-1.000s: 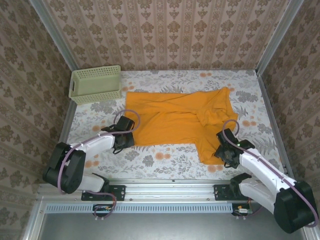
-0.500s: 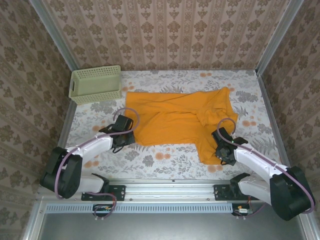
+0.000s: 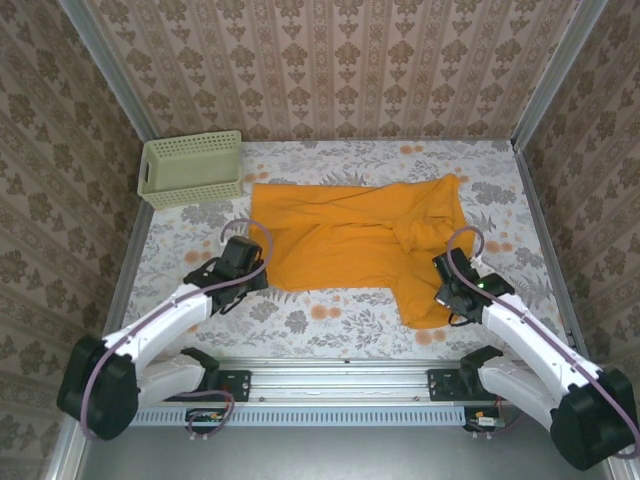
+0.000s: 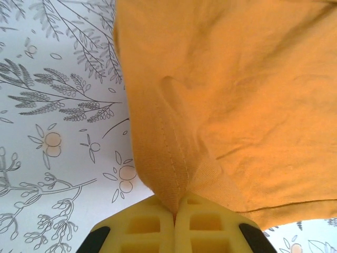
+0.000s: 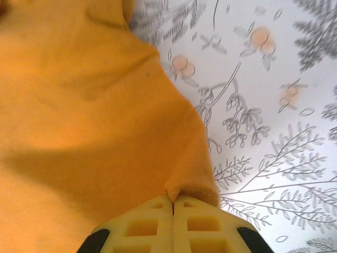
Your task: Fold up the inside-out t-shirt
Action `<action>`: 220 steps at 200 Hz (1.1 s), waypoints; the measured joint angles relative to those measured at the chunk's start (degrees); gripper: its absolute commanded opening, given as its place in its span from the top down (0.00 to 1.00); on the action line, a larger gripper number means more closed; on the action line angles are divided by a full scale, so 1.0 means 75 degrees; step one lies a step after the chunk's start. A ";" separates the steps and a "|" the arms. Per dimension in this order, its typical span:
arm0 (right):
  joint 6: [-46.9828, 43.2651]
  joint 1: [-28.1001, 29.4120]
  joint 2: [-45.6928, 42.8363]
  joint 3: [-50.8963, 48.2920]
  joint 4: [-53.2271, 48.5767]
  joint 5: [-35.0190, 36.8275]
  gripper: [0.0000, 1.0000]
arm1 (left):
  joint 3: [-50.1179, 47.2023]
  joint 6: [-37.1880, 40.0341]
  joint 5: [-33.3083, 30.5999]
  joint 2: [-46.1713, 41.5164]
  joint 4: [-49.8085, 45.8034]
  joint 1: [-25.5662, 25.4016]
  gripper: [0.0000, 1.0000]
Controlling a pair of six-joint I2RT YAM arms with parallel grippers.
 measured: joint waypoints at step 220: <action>-0.2492 -0.1737 0.4007 0.5493 0.0291 -0.0449 1.00 | 0.1853 -0.1157 0.0131 0.1897 0.0650 0.1183 1.00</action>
